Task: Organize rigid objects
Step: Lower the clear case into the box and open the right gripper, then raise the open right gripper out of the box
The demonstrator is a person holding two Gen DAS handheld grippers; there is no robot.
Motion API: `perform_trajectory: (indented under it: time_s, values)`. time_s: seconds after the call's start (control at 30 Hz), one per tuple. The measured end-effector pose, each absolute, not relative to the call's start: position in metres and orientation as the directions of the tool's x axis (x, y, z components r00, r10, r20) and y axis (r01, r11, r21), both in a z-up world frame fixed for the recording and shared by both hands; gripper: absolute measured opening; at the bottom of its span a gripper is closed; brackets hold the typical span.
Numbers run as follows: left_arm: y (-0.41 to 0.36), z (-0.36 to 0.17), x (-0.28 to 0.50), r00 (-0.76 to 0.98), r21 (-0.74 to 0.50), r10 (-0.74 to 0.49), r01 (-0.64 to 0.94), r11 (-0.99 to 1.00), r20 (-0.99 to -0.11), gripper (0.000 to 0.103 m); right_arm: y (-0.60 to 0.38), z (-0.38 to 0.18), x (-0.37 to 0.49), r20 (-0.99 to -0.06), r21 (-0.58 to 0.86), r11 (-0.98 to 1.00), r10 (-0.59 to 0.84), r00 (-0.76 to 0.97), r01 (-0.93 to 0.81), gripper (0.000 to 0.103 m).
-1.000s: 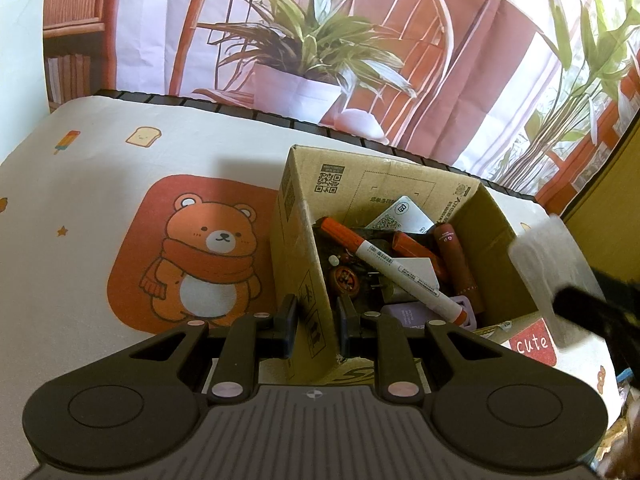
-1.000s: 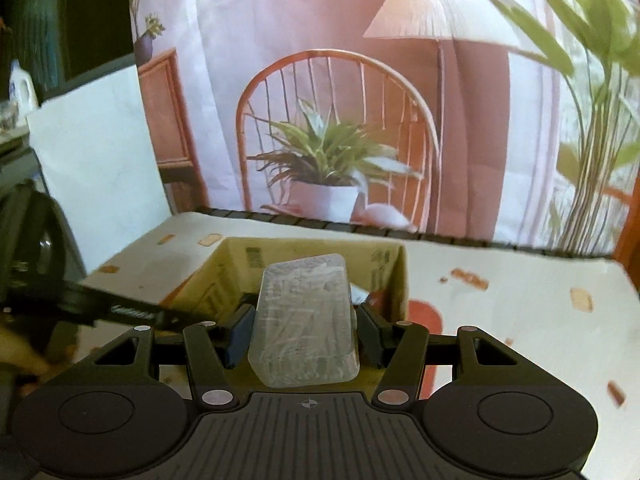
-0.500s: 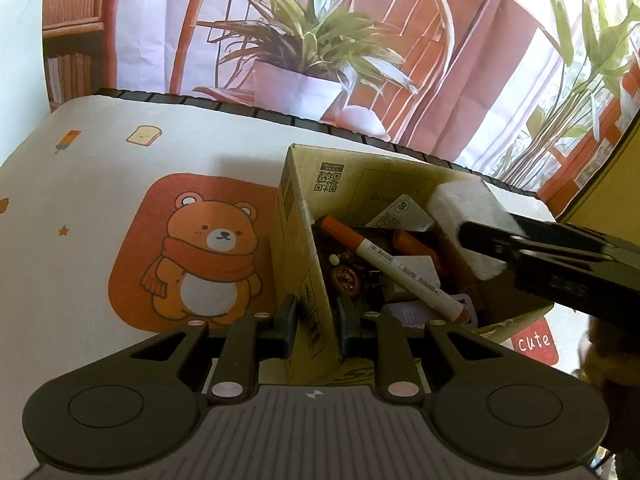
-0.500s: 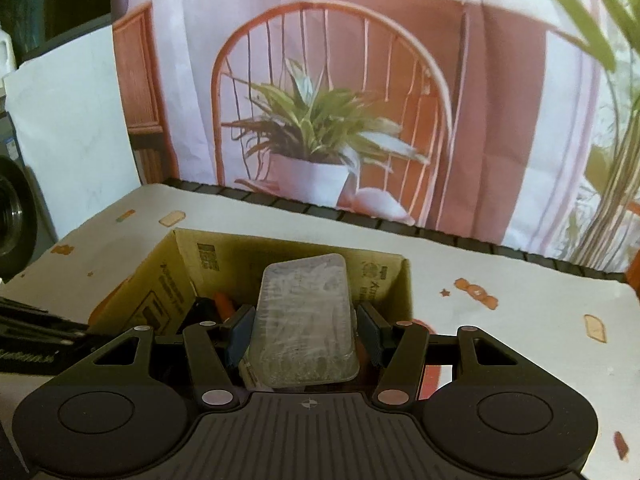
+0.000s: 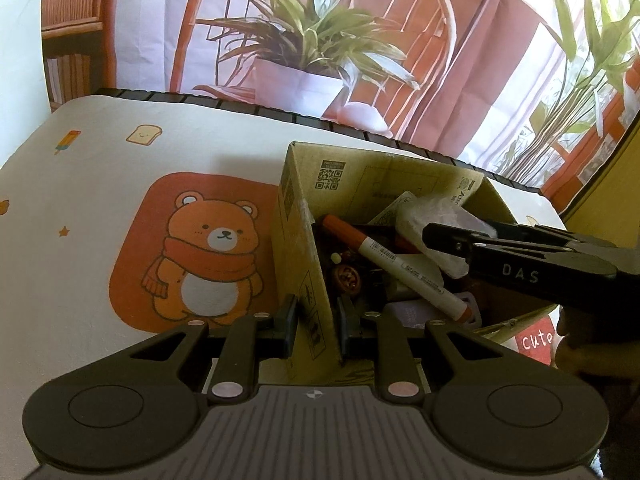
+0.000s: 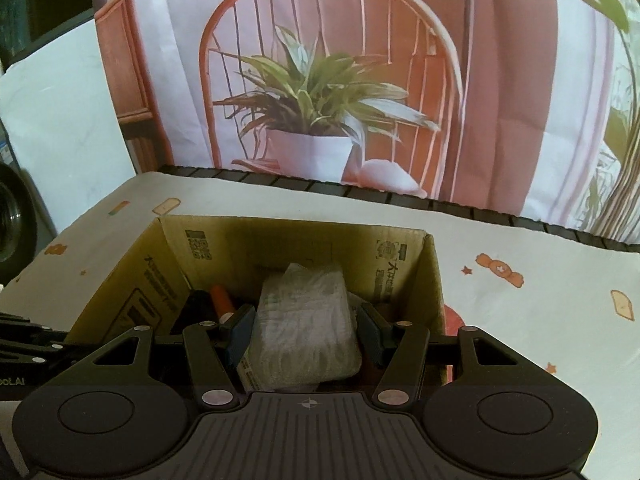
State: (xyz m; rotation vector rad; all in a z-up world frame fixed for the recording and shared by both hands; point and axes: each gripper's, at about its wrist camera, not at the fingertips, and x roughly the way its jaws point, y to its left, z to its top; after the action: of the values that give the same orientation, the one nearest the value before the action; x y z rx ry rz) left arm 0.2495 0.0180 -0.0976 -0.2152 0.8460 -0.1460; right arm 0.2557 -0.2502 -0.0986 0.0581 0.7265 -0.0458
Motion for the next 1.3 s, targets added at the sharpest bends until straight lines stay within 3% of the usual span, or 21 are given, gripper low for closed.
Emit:
perform_trajectory:
  time_s: [0.33,0.57,0.7,0.77,0.8,1.3]
  values:
    - [0.017,-0.098,0.251,0.651,-0.239,-0.206,0.040,0.970,-0.730,0.022,-0.249,-0.093,0.249,-0.650,0.034,0.997,-0.031,0.759,0.070,0.054]
    - [0.016,-0.099,0.251,0.650,-0.226,-0.199,0.043,0.973,-0.733,0.022,-0.244,-0.081,0.231,-0.621,0.024,0.995,-0.060,0.782,0.096,0.076]
    - [0.014,-0.100,0.252,0.649,-0.214,-0.192,0.046,0.976,-0.736,0.022,-0.241,-0.075,0.221,-0.603,0.015,0.994,-0.073,0.794,0.104,0.080]
    - [0.014,-0.100,0.252,0.649,-0.212,-0.191,0.046,0.976,-0.737,0.022,-0.240,-0.071,0.215,-0.589,0.002,0.993,-0.094,0.803,0.117,0.099]
    - [0.015,-0.100,0.252,0.649,-0.212,-0.191,0.047,0.976,-0.737,0.022,-0.240,-0.069,0.211,-0.578,-0.004,0.992,-0.105,0.810,0.126,0.101]
    - [0.012,-0.101,0.254,0.651,-0.197,-0.184,0.053,0.979,-0.736,0.023,-0.251,-0.063,0.166,-0.529,-0.020,0.950,-0.274,0.804,0.310,0.103]
